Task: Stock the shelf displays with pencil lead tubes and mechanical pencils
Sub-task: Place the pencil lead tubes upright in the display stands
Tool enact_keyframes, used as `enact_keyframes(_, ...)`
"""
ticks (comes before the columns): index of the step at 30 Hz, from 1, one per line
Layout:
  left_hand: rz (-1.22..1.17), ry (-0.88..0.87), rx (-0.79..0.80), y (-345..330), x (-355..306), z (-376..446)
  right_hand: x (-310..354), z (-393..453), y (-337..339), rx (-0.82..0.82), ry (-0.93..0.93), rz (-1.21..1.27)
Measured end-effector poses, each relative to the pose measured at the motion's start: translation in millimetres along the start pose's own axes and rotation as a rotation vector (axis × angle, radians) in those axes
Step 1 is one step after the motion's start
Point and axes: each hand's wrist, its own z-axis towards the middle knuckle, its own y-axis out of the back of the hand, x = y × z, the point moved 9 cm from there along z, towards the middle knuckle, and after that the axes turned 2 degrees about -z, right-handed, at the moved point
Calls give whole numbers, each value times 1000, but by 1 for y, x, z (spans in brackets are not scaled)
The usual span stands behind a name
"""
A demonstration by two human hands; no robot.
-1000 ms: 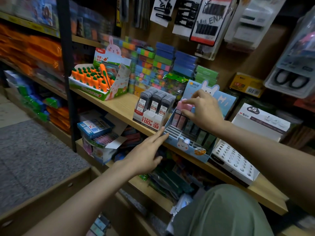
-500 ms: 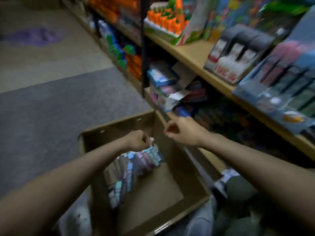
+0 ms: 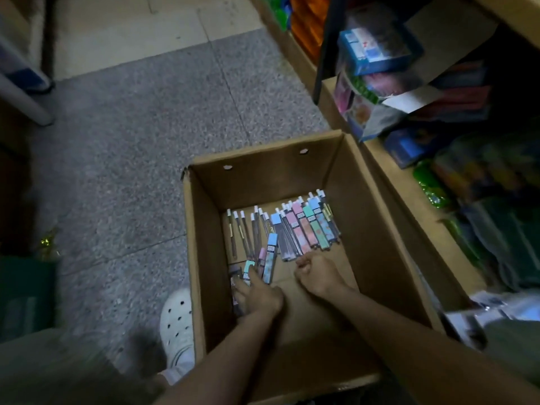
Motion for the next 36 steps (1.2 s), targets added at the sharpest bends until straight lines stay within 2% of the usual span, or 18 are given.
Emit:
enact_keyframes(4,18,14,-109,1,6,7,0,15,-16,-66,23,12)
enact_keyframes(8,-20,-26,-186,3,8,11,6,26,-31,-50,46,70)
enact_keyframes(12,-158,-123,-230,7,8,15,9,28,-48,-59,14,158)
enact_keyframes(19,-329,-78,-259,9,7,24,7,31,-66,-183,-88,299)
enact_keyframes(22,-390,-92,-252,8,5,26,3,32,-68,-187,-97,288)
enact_keyframes(24,-396,-94,-236,7,5,29,3,36,-69,-135,-74,228)
enact_keyframes(28,-376,-115,-129,-6,1,34,1,40,-64,-51,23,152)
enact_keyframes(31,-472,-141,-65,-14,-1,33,-6,42,-61,-19,39,172)
enact_keyframes(36,-705,-122,31,-22,0,23,-16,39,-55,91,-57,268)
